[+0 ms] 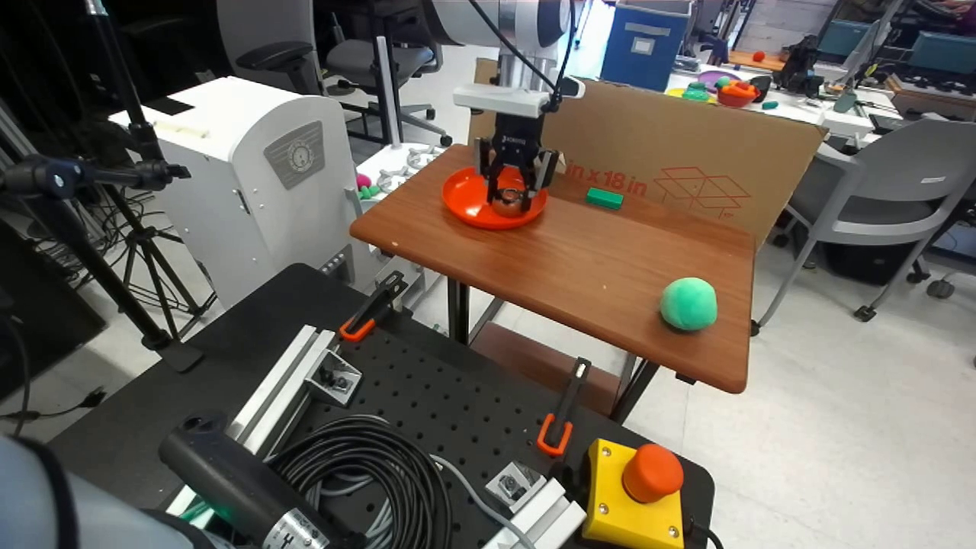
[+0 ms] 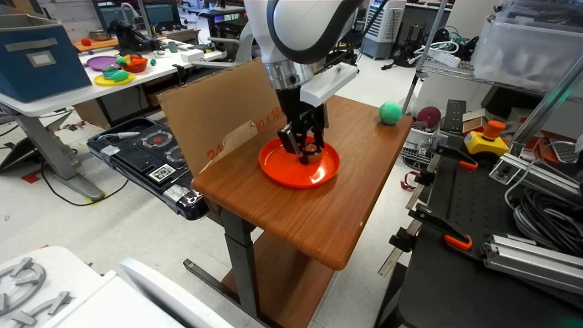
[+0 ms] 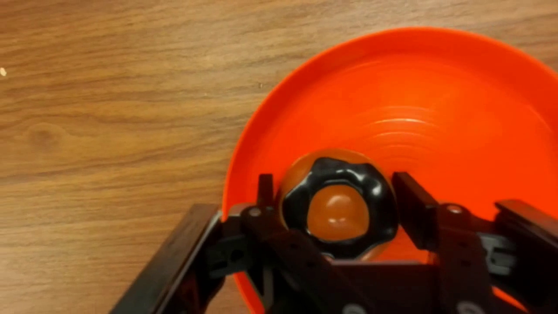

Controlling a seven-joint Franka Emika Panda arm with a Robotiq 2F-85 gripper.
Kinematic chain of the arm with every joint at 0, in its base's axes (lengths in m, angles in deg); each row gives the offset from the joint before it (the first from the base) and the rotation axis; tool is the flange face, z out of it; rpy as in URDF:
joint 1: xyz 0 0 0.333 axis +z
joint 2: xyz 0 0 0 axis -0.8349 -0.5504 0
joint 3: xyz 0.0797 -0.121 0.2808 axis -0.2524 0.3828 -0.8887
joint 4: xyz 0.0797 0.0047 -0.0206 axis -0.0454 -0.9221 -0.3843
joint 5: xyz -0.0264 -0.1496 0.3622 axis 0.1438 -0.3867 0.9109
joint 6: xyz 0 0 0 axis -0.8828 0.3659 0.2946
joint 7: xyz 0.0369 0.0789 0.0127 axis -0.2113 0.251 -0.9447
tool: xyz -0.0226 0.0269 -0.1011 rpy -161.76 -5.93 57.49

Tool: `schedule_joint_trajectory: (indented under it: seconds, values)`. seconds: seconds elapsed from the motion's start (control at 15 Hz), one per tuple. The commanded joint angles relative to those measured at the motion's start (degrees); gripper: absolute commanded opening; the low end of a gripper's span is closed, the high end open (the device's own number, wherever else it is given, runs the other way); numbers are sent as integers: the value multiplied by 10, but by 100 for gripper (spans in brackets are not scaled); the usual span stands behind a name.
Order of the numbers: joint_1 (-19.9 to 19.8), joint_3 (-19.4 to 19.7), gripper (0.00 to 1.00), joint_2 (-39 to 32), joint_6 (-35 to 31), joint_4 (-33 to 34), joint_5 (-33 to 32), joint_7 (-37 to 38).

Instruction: Pick up the doughnut and put it on the table

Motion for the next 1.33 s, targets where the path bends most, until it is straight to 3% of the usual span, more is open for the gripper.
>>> schedule_joint_trajectory:
  seconds: [0.0, 0.33, 0.67, 1.27]
  values:
    - [12, 5, 42, 2, 30, 10, -17, 1]
    - [7, -2, 42, 88, -16, -82, -21, -24]
    - [-34, 15, 42, 159, -33, -138, -19, -52]
    - [-109, 60, 42, 62, -20, -90, -23, -60]
